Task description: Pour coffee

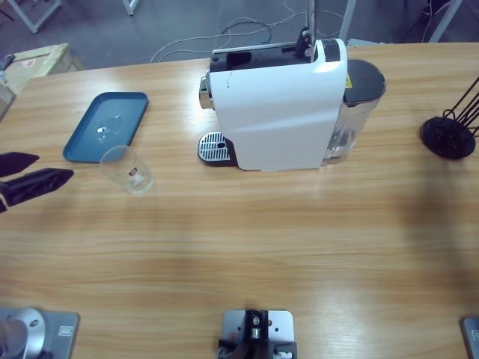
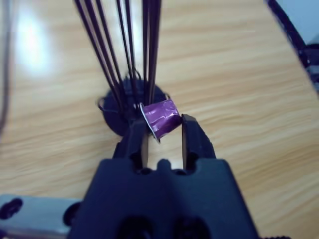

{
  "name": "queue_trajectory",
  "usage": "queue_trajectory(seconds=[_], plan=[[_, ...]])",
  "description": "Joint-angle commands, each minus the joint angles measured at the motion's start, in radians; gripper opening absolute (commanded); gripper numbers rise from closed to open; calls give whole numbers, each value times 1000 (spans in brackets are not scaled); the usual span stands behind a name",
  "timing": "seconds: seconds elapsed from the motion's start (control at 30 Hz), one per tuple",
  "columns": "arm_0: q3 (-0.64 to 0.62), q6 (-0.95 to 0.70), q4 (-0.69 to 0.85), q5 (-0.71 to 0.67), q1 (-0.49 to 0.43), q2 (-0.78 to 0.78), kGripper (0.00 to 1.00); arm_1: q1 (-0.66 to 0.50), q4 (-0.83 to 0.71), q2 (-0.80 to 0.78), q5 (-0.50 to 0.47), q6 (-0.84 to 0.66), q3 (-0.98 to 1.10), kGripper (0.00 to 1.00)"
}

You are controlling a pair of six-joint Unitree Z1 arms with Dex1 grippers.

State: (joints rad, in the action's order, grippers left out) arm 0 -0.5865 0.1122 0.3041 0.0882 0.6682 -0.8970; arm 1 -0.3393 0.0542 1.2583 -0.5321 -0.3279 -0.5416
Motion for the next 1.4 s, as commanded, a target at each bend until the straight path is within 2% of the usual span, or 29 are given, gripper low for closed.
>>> queue_trajectory(seconds=[0.03,0.13,0.2,0.43,0.5,0.6,0.73,0.93,1.13,1.4], plan=[[26,-11,-6,12,13,-5,885,-254,477,-258,33,12,-366,168],[27,-11,-6,12,13,-3,885,-459,514,-255,76,9,-476,168],[27,-11,-6,12,12,-3,885,-526,500,-229,154,24,-518,168],[30,-9,-8,22,12,5,885,-590,416,-51,484,65,-636,168],[31,-9,-8,20,12,10,885,-597,405,22,550,77,-671,168],[32,-11,-8,12,11,12,885,-632,399,179,598,91,-758,168],[31,-9,-9,15,12,10,885,-668,413,401,546,78,-933,168],[33,-8,-10,26,12,12,885,-672,499,632,344,-62,-1183,171],[33,-8,-10,30,12,17,885,-672,572,719,173,-172,-1287,168],[34,-8,-11,28,12,15,885,-693,615,774,142,-232,-1296,168]])
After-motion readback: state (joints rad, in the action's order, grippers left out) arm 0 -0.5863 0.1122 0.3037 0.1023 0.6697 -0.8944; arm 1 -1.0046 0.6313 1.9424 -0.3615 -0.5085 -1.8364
